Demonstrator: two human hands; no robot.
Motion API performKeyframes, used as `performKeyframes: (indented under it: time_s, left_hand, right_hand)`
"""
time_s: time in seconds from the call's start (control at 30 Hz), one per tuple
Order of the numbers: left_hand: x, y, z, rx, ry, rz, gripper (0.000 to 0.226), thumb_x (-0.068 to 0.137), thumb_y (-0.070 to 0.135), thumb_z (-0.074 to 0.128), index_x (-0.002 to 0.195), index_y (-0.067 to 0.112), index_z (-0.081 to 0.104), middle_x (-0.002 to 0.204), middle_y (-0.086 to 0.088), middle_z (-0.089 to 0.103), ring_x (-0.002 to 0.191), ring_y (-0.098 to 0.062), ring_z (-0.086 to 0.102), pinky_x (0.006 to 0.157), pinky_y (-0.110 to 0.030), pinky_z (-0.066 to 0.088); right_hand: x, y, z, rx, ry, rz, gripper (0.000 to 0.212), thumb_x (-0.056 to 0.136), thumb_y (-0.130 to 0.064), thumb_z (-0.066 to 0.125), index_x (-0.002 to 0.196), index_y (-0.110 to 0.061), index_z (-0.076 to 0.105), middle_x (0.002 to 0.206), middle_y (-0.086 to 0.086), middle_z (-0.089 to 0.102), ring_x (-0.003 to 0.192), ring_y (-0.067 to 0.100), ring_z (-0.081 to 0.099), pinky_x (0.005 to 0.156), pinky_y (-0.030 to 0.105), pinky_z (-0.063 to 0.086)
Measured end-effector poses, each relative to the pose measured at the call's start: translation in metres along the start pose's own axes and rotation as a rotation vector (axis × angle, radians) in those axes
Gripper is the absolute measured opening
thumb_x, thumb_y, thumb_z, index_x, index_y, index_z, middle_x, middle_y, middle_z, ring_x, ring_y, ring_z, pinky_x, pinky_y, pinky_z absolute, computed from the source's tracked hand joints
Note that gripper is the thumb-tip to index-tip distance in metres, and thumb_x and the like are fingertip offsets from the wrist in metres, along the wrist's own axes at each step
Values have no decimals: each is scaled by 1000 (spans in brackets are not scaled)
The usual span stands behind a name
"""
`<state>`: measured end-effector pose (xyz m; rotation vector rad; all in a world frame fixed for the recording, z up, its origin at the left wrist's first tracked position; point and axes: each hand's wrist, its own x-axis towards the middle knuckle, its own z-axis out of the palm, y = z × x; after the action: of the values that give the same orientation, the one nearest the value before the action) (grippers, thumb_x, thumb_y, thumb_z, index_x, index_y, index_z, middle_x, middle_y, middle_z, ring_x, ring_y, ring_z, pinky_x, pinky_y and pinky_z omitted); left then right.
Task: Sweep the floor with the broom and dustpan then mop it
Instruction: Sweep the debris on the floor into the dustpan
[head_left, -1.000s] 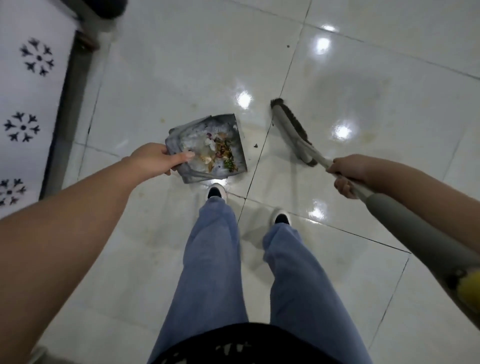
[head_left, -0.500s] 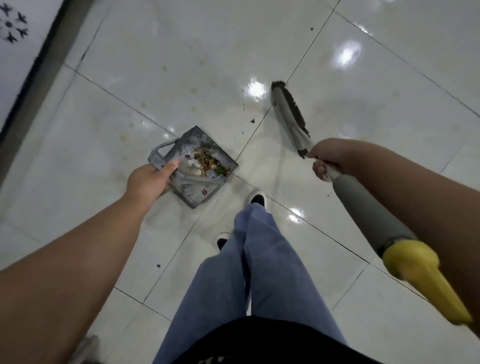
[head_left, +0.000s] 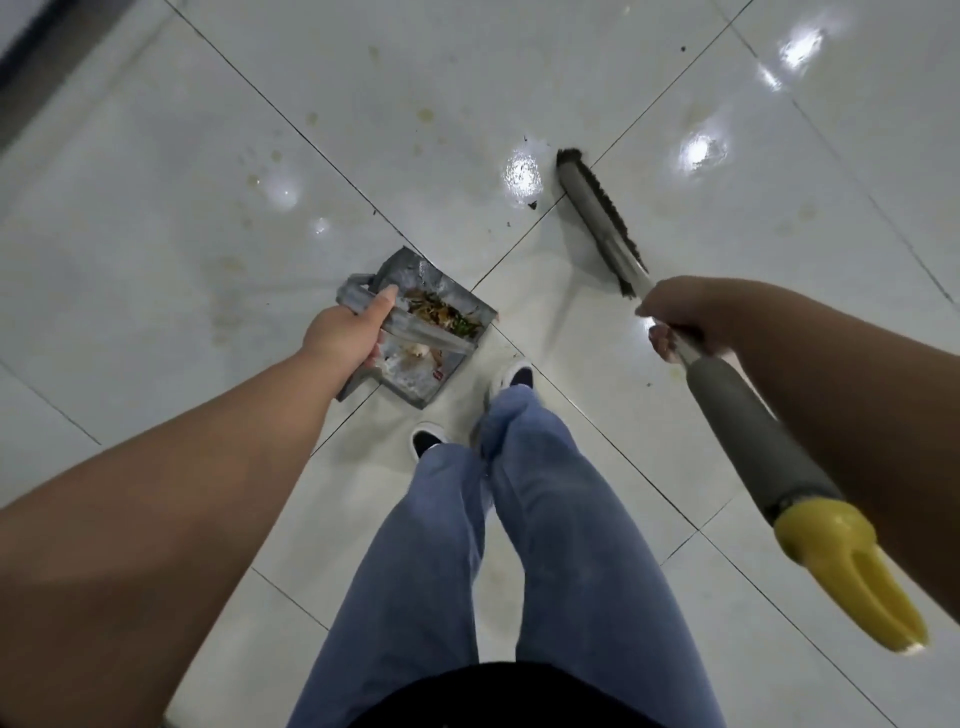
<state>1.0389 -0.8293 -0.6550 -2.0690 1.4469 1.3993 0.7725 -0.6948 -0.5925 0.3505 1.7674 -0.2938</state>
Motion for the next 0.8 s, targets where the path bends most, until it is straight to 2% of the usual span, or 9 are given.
performKeyframes:
  time_s: [0.1,0.23,0.33,0.43,0.53,0.6,0.67,0.77,0.8]
  left_hand:
    - [-4,-3,9,-25,-28,-35,57,83,62,51,56,12,49,58,-4,52,56,-21,50,82,-34,48]
    - [-6,-11,15,-116,34,-33,58,79,65,54,59,11,51,65,-8,53,70,-25,54,90,-44,52]
    - [-13,-11,20,-83,69,-25,57,81,65,51,59,12,52,63,-5,54,73,-25,56,87,-38,51]
    - [-21,-8,22,-41,104,-19,58,85,63,47,58,12,50,61,-3,53,64,-22,53,72,-32,45]
    - [-21,-14,24,-20,119,-16,54,86,62,45,62,14,50,65,-4,56,70,-24,58,76,-35,46]
    - [-22,-15,24,-29,140,1,54,85,63,47,63,14,51,73,-9,60,82,-28,62,86,-39,49]
    - [-20,-17,24,-51,148,11,54,85,63,48,61,14,50,69,-8,58,81,-29,61,89,-41,49]
    - [-21,-17,22,-46,139,18,56,84,63,49,58,13,49,65,-7,54,74,-26,55,86,-40,49]
    - [-20,-18,20,-52,139,22,57,83,63,49,57,13,49,67,-9,55,74,-25,54,87,-41,49]
  right_hand:
    - [-10,8,-4,105,-32,-44,32,100,-12,37,69,-15,27,26,1,29,14,8,26,28,4,24]
    - [-44,20,-22,266,-123,47,32,100,-23,36,69,-16,28,29,-4,28,17,4,26,24,5,22]
    - [-66,44,-29,314,-203,143,30,97,-31,41,71,-19,35,36,-6,31,19,1,27,22,6,22]
    - [-66,68,-20,379,-294,113,8,99,-30,39,98,-27,47,33,-4,35,19,0,28,22,5,23]
    - [-53,78,-6,447,-366,139,21,99,-26,39,113,-40,45,34,-5,33,20,1,28,23,5,23]
    - [-47,76,1,443,-421,145,22,99,-24,38,114,-39,44,34,-5,33,20,1,28,24,4,24]
    - [-40,73,5,405,-404,121,20,100,-21,37,111,-37,43,34,-4,33,21,1,28,25,4,24]
    - [-32,67,9,245,-322,-8,24,98,-13,34,84,-31,39,44,1,31,22,4,26,27,5,23]
    - [-29,63,10,193,-287,-61,24,97,-11,33,84,-31,39,50,3,29,22,4,26,28,5,23]
